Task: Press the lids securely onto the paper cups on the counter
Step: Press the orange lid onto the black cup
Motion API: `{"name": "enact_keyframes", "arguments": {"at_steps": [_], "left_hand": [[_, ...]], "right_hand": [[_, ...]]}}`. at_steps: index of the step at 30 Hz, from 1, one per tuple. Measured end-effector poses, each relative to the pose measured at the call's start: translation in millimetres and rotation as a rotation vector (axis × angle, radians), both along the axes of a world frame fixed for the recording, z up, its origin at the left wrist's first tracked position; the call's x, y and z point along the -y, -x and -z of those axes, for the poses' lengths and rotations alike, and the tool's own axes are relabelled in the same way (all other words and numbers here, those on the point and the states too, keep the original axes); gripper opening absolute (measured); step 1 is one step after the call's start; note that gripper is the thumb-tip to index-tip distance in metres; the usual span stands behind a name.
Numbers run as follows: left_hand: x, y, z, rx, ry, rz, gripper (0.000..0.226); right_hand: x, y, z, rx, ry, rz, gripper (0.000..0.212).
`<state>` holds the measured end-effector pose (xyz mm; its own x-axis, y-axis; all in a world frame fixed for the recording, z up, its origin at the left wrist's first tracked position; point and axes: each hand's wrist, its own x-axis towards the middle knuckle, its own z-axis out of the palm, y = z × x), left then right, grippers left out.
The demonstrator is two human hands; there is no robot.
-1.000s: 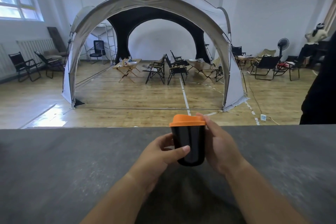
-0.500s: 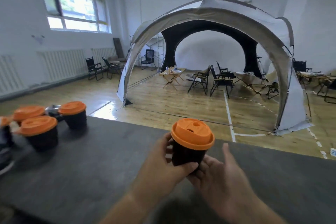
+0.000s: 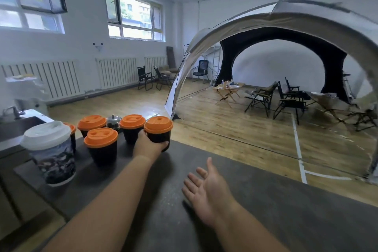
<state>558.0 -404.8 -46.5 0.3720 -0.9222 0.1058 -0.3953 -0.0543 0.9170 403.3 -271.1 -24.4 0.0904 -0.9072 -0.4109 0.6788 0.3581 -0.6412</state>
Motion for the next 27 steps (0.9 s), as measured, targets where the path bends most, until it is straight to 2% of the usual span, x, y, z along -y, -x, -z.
{"name": "enact_keyframes", "arguments": {"at_steps": [6, 10, 12, 16, 19, 21, 24, 27], "left_hand": [[22, -3, 17, -0.013, -0.073, -0.032, 0.082], [0, 13, 11, -0.134, -0.156, -0.055, 0.113], [-26, 35, 10, -0.216, -0.139, 0.016, 0.115], [-100, 102, 7, -0.506, -0.150, 0.442, 0.093], [-143, 150, -4, -0.610, -0.205, 0.688, 0.066], [-161, 176, -12, -0.606, -0.260, 0.845, 0.051], [-187, 217, -19, -0.487, -0.340, 1.041, 0.035], [-218, 266, -22, -0.399, -0.432, 1.181, 0.023]], "right_hand": [[15, 6, 9, 0.019, 0.002, 0.010, 0.067], [14, 31, 10, 0.023, 0.024, 0.065, 0.065], [8, 52, 9, 0.027, 0.036, 0.109, 0.064], [-16, 102, 3, 0.023, 0.058, 0.223, 0.060], [-49, 142, -5, 0.005, 0.100, 0.295, 0.057], [-79, 169, -10, -0.058, 0.122, 0.337, 0.047], [-131, 214, -11, -0.267, 0.129, 0.428, 0.032], [-192, 266, -11, -0.652, 0.090, 0.522, 0.022]]}}
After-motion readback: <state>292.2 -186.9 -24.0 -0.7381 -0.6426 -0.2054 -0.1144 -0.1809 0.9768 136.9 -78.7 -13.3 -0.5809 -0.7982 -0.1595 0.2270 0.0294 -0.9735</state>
